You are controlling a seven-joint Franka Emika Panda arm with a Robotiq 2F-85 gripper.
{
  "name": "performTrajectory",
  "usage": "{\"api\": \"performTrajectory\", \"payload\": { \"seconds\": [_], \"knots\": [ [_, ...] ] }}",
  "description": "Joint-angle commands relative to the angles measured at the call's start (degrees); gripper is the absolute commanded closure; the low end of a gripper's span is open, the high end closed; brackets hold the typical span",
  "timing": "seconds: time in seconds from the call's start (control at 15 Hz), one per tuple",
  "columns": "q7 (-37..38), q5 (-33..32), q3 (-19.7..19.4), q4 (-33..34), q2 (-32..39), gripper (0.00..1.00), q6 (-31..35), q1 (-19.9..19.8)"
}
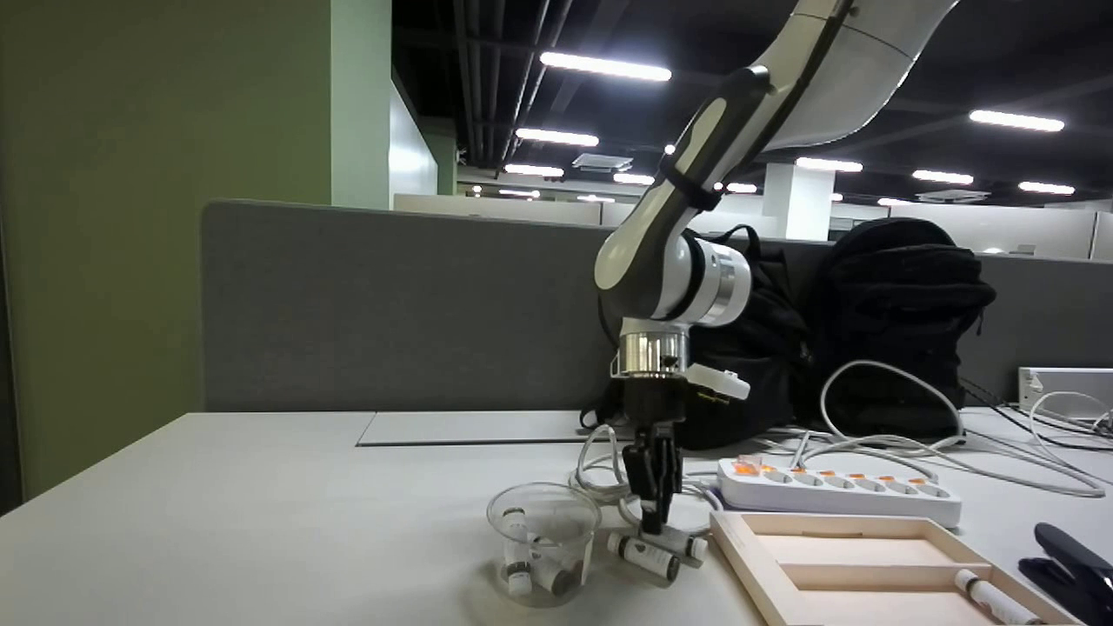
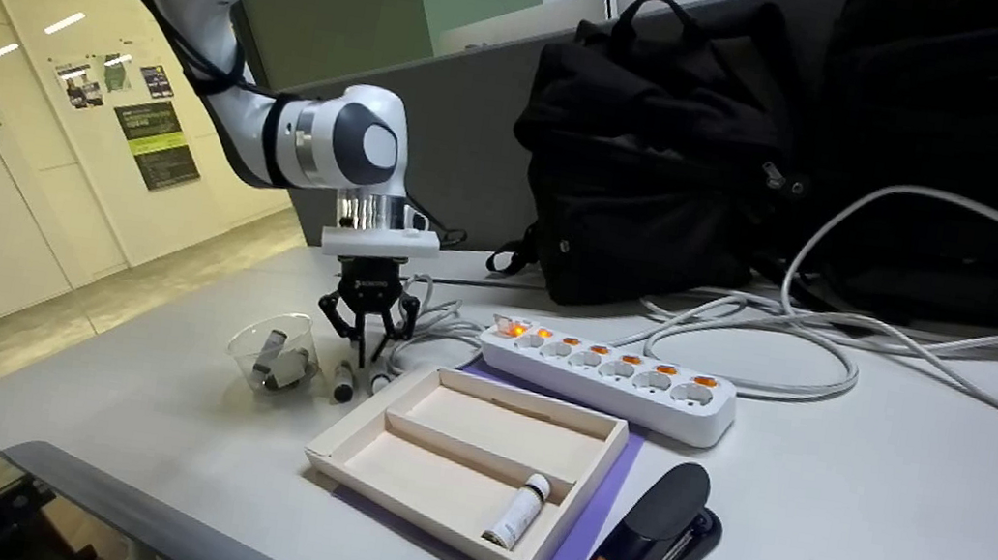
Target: Take two bottles from the table and put them on the tray
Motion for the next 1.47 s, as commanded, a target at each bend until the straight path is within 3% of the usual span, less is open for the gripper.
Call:
{"api": "performTrajectory", "payload": {
  "seconds": [0.0,0.47,0.53,0.67,1.13,1.2,1.27,1.4],
  "knots": [
    [0.07,-0.25,0.15,2.25,1.69,0.50,-2.46,-0.31],
    [0.28,-0.43,0.07,2.49,2.27,0.04,-3.70,-0.12],
    [0.35,-0.47,0.07,2.50,2.33,0.46,-3.76,0.00],
    [0.11,-0.31,0.20,2.70,2.45,0.42,-4.30,-0.18],
    [-0.69,-0.08,0.60,3.78,2.79,0.90,-5.41,-0.51],
    [-1.20,0.15,0.87,3.94,2.96,0.65,-5.59,-0.74],
    [-1.73,0.31,1.10,4.12,3.14,0.52,-5.87,-0.90],
    [-3.22,0.97,1.74,4.55,3.47,0.47,-6.57,-1.45]
  ]
}}
